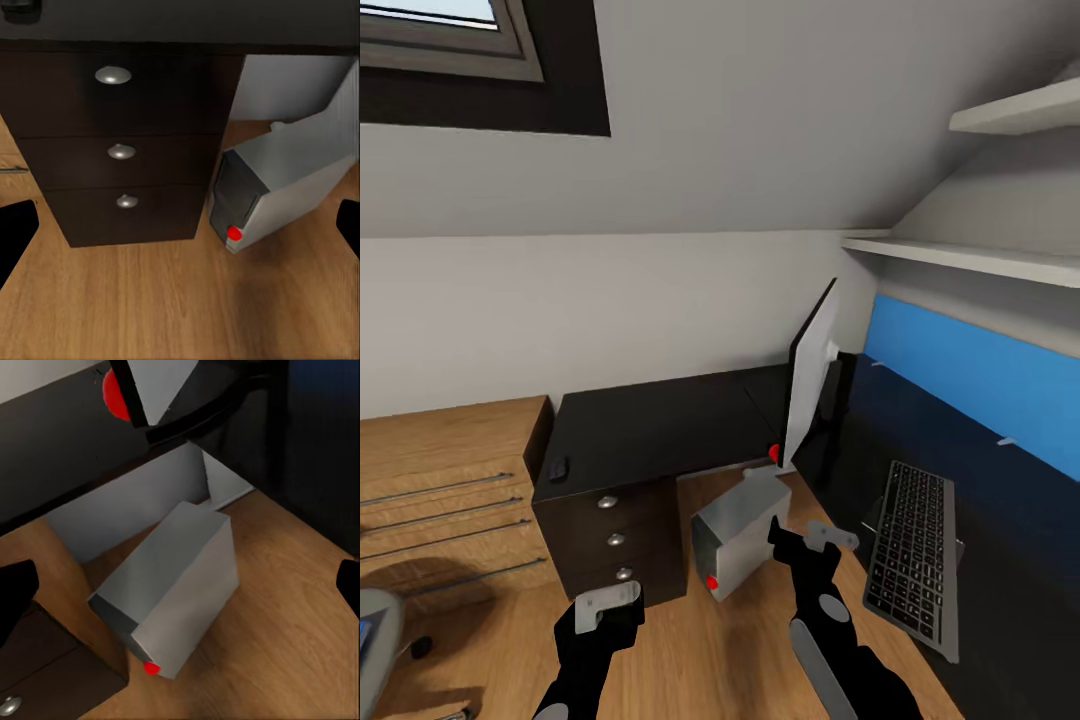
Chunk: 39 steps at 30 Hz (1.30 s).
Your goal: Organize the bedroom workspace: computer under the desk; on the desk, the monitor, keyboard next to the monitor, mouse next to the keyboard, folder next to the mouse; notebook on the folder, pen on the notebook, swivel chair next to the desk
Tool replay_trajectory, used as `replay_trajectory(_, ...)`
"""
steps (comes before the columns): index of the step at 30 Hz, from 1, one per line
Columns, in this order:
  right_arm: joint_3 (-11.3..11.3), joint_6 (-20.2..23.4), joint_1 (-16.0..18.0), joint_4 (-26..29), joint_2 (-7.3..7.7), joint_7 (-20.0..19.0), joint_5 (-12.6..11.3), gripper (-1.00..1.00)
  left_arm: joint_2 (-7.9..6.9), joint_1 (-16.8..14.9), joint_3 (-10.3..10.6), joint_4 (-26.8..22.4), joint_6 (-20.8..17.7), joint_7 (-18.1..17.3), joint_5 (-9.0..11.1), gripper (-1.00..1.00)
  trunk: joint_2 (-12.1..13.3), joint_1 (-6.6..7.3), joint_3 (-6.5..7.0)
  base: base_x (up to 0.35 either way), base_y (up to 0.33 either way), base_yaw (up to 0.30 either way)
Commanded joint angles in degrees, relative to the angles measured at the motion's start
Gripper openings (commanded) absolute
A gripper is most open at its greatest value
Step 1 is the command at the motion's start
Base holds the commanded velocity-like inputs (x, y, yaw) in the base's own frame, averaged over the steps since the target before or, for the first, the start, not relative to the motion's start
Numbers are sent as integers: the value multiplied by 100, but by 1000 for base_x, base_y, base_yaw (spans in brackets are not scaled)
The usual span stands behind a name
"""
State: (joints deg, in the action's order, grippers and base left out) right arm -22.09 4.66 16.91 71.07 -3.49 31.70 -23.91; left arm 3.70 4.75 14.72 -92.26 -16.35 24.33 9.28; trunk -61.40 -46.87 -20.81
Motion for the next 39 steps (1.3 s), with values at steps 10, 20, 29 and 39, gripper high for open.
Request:
replay_trajectory(10, 227, 29, 5, 35, 158, 32, -18, 100, -1, 0, 2, -11, -18, 36, 44, 100, -5, -1, 23, 0, 0, -275)
replay_trajectory(20, 587, 24, 5, 151, 422, 10, -15, 100, -1, 0, -27, -11, -18, 36, 47, 100, -5, -1, 26, 0, 0, -97)
replay_trajectory(29, 1059, 35, 155, -570, 800, -33, -28, 100, 1, 1, -15, -11, -18, 36, 46, 100, -5, -1, 26, 0, 0, -2)
replay_trajectory(39, 1553, -6, 971, -2033, 1228, -618, -59, 100, 12, 4, 0, 2, -18, 36, 47, 100, -5, -1, 26, 0, 0, 0)
